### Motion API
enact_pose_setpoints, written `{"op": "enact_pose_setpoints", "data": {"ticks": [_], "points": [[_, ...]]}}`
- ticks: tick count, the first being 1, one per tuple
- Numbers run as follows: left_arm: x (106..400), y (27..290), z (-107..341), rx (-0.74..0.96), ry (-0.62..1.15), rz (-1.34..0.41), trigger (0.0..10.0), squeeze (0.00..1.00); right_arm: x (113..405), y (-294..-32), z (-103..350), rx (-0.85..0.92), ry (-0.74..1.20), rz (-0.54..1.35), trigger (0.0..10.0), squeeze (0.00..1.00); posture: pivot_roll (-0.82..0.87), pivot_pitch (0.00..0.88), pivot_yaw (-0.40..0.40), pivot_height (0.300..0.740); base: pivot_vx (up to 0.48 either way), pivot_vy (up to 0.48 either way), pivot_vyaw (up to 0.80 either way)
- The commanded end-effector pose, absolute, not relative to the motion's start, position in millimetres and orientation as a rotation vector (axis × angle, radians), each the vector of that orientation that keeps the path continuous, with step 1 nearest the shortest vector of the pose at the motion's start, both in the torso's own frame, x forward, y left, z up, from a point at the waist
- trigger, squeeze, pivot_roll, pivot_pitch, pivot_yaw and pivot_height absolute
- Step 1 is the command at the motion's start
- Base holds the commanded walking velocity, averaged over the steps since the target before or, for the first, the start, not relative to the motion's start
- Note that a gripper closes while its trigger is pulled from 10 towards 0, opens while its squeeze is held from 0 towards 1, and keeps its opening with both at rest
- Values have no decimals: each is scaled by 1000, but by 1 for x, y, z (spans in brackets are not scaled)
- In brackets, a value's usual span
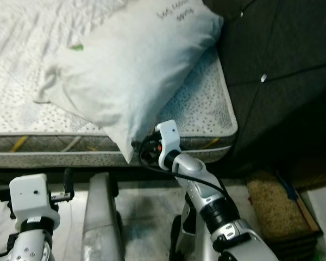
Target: Clean up the room
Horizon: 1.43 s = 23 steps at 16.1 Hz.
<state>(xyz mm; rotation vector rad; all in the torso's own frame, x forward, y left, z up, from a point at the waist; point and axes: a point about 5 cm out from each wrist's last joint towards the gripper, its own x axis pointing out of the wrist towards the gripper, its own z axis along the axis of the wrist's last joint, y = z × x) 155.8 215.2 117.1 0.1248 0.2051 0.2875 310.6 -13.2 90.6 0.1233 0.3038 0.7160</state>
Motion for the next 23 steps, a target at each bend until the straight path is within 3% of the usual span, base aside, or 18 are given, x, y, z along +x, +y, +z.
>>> {"op": "enact_pose_setpoints", "data": {"ticks": [1,17,20,23], "points": [[152,218,115,137,228,304,10000,0,305,-5,85,153,338,773,10000,0,273,238,-85,499,0,0,0],[175,216,110,140,213,257,10000,0,318,47,127,490,348,753,10000,0,258,155,-71,499,0,0,0],[173,226,103,118,240,291,10000,0,315,59,153,552,309,965,10000,0,253,147,-76,499,0,0,0],[176,224,103,119,231,286,10000,0,312,49,151,484,315,1080,10000,0,251,140,-83,499,0,0,0]]}}
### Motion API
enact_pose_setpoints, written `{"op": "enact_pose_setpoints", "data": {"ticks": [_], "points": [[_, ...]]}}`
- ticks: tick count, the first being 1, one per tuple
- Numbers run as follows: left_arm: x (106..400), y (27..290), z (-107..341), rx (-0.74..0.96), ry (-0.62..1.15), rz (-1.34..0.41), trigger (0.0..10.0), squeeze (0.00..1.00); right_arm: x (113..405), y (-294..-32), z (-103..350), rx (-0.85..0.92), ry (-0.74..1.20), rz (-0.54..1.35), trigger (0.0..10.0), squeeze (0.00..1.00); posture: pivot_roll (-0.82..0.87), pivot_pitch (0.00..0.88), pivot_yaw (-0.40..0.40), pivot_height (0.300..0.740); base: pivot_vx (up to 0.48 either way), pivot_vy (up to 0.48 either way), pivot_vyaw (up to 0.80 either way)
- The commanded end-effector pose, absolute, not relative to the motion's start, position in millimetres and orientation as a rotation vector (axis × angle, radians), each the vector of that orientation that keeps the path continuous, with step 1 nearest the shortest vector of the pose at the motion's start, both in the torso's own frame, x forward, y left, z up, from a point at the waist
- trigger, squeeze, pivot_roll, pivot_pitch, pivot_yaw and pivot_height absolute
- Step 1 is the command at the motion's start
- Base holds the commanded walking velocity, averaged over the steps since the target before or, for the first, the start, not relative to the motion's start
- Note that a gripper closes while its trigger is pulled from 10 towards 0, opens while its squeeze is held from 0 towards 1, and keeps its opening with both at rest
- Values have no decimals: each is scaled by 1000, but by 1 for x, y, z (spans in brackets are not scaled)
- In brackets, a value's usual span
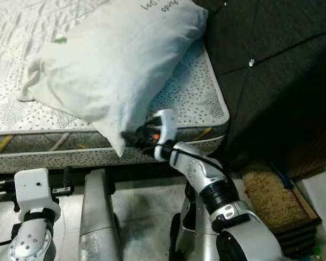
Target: Clean up the room
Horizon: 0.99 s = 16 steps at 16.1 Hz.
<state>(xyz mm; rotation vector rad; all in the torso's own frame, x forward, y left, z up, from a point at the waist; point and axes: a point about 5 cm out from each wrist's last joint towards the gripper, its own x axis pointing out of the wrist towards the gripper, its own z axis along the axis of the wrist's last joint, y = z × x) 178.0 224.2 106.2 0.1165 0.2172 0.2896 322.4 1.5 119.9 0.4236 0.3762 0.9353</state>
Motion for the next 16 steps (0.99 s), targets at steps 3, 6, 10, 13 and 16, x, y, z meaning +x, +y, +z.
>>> {"op": "enact_pose_setpoints", "data": {"ticks": [3,6,10,13,16], "points": [[176,223,102,118,231,282,10000,0,309,40,156,499,306,1126,10000,0,246,135,-78,499,0,0,0],[156,242,101,206,245,384,10000,0,303,49,164,541,275,1080,10000,0,262,139,-79,499,0,0,0],[133,253,95,178,284,507,10000,0,298,63,170,515,222,1017,10000,0,295,148,-118,489,0,0,0],[137,250,96,169,267,514,10000,0,303,61,170,486,206,971,10000,0,289,150,-126,485,0,0,348],[141,248,100,164,248,515,10000,0,311,53,164,461,218,874,10000,0,282,155,-131,485,0,0,0]]}}
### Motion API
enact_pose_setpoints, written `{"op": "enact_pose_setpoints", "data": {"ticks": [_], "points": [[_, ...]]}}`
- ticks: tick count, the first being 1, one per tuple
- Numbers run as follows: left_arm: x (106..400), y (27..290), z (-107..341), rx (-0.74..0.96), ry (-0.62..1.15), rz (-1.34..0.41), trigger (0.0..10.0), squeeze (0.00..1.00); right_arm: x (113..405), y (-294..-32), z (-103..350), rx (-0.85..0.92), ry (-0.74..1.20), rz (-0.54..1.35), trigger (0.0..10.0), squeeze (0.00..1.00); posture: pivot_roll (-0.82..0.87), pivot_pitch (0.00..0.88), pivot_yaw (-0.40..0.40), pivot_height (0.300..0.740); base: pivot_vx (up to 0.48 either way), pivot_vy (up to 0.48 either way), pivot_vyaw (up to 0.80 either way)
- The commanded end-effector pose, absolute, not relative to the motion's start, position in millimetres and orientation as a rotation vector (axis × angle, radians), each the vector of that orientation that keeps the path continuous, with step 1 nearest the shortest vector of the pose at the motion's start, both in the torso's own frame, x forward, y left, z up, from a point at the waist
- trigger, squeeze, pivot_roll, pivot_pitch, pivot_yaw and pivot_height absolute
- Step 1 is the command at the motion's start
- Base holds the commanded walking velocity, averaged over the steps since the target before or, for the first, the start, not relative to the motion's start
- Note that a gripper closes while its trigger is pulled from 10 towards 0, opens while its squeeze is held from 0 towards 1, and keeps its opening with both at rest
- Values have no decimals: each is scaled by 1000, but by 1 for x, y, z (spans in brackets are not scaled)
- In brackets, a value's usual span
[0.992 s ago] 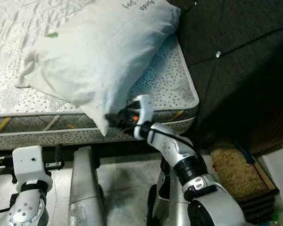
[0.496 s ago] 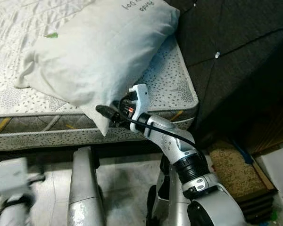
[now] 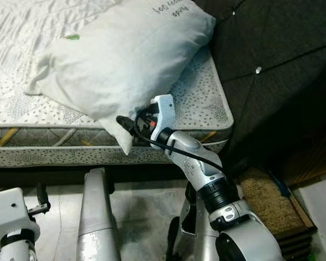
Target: Clean up the room
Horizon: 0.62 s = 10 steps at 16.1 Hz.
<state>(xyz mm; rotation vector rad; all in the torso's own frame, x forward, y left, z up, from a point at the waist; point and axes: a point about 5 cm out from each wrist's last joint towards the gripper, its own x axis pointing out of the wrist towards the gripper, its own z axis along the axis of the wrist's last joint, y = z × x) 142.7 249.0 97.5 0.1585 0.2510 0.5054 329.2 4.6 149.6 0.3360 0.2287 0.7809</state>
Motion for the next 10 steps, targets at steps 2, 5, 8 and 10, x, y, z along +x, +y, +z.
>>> {"op": "enact_pose_setpoints", "data": {"ticks": [2,5,8,10], "points": [[141,246,97,162,257,513,10000,0,312,51,158,420,237,836,10000,0,278,150,-132,485,0,0,0],[149,240,98,153,241,497,10000,0,312,55,154,355,247,796,10000,0,278,144,-133,485,0,0,0],[154,239,98,150,231,486,10000,0,309,65,160,409,274,816,9216,0,274,133,-130,485,0,0,0],[156,240,98,150,229,481,10000,0,305,74,166,440,288,851,0,0,275,128,-128,485,0,0,0]]}}
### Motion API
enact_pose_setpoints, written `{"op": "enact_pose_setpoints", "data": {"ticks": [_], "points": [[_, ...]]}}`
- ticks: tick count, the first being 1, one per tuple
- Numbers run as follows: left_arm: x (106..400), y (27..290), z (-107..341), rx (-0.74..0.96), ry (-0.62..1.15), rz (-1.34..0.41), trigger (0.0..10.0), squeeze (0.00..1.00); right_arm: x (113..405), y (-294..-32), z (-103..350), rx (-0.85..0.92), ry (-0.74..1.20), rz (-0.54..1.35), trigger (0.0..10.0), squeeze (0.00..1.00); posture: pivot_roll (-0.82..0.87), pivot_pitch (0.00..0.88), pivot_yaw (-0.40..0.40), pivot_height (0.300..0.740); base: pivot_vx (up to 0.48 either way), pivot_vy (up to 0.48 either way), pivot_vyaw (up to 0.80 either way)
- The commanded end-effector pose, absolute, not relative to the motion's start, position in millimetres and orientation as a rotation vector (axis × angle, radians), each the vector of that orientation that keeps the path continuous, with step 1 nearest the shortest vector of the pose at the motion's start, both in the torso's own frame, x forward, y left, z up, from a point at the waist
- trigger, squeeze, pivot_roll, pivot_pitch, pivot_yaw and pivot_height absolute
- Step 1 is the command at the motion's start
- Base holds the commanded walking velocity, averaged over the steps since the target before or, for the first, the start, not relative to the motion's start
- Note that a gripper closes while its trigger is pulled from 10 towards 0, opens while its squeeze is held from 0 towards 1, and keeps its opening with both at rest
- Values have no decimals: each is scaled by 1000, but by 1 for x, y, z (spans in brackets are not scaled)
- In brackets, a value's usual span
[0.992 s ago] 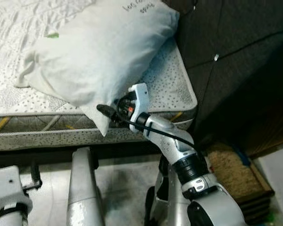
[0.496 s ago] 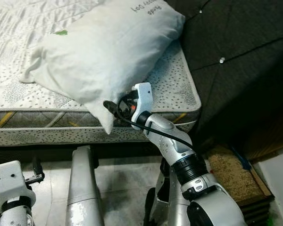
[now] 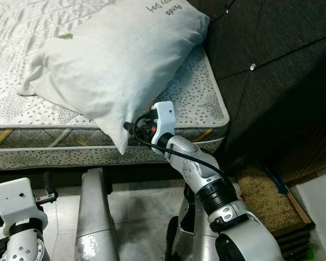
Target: Clean up the room
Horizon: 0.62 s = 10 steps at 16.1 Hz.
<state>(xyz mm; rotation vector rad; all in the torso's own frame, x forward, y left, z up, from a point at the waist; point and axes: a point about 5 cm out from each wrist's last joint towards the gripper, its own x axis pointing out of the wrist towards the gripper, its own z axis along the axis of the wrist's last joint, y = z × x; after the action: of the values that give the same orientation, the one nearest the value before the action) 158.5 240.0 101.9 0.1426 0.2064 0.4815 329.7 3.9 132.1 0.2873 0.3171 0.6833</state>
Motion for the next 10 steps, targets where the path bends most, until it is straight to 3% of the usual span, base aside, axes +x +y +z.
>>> {"op": "enact_pose_setpoints", "data": {"ticks": [1,10], "points": [[157,240,98,150,229,478,10000,0,304,77,168,449,289,856,0,0,274,126,-127,485,0,0,0],[157,237,96,151,237,458,10000,0,306,92,175,485,315,806,0,0,281,136,-125,485,0,0,0]]}}
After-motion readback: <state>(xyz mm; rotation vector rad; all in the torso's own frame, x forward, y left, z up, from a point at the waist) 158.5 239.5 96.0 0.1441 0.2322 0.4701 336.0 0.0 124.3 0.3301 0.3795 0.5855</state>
